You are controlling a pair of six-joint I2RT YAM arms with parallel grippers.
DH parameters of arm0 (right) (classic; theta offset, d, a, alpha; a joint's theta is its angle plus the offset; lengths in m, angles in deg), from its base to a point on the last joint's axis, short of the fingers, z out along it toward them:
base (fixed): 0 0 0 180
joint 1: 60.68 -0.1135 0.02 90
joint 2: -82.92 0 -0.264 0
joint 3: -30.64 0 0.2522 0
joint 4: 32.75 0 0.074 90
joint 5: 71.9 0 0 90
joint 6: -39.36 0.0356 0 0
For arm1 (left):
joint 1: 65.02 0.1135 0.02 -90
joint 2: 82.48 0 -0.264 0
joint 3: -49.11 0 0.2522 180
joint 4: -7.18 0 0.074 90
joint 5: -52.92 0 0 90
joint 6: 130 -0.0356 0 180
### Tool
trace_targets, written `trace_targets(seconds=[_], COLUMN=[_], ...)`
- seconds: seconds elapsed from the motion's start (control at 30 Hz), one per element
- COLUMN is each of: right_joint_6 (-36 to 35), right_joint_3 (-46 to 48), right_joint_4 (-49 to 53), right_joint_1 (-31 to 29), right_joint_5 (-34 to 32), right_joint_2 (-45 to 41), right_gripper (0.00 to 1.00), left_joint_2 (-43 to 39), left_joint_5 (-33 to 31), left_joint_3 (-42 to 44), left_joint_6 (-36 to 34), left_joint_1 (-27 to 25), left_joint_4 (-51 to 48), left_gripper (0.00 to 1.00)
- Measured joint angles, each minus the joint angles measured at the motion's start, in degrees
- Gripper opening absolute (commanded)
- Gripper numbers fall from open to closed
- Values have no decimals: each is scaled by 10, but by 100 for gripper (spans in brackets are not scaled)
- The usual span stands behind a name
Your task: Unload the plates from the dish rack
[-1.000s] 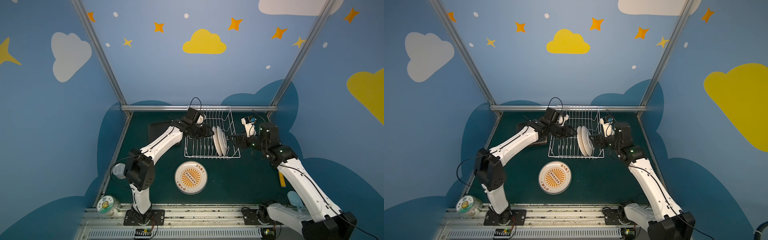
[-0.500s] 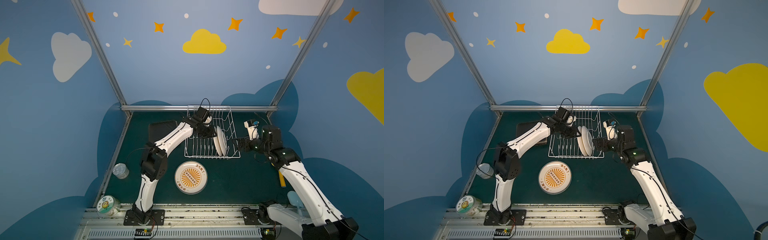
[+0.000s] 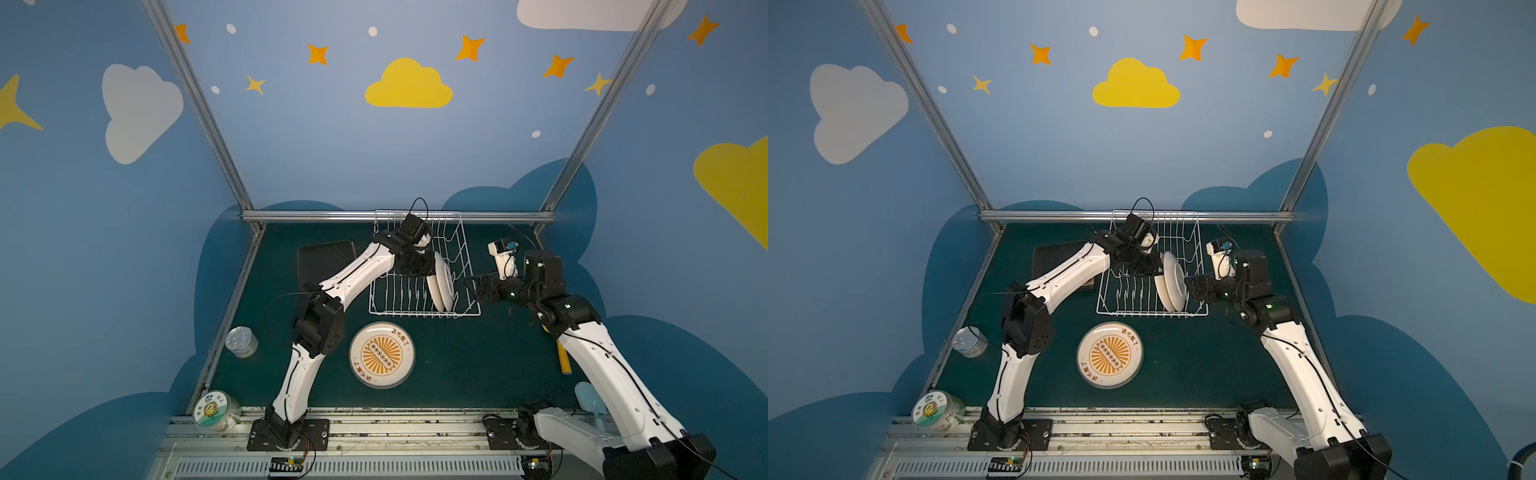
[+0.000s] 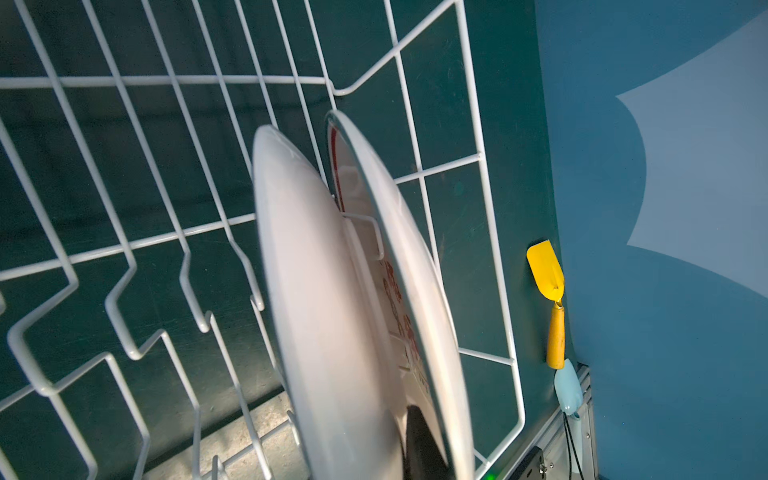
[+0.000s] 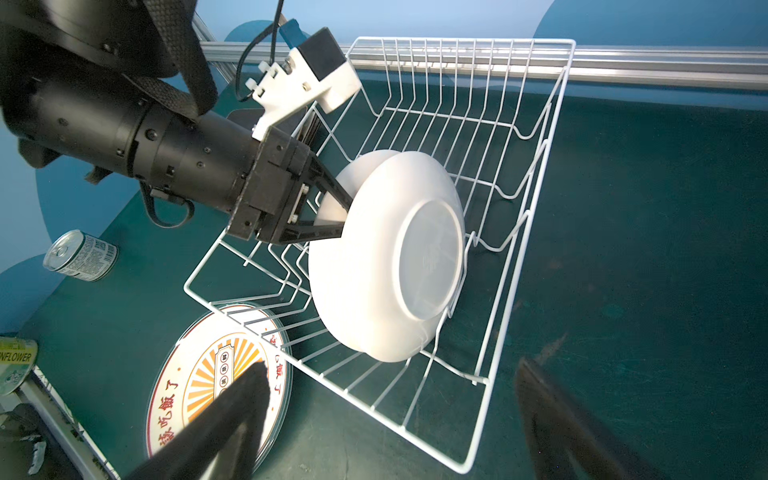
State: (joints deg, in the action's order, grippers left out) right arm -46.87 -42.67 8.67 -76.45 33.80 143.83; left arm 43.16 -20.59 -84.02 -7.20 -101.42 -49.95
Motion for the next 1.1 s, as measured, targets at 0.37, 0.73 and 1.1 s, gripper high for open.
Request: trace_targets(seconds=[0.37, 0.73, 1.1], right_joint_6=[0, 0, 0], right_joint_3=[0, 0, 0], right_joint_4=[-5, -9, -13], right_joint_1=[2, 3, 3], right_joint_5=[0, 0, 0], right_joint_2=[1, 6, 9], right_gripper=[92, 92, 92], left_joint_2=[0, -14, -65], left_joint_5=[34, 61, 87], left_joint_3=[-3, 28, 57], left_joint_6=[42, 78, 98], left_joint_1=[-7, -4, 13], left_joint_4=[7, 47, 69], left_gripper=[3, 3, 3])
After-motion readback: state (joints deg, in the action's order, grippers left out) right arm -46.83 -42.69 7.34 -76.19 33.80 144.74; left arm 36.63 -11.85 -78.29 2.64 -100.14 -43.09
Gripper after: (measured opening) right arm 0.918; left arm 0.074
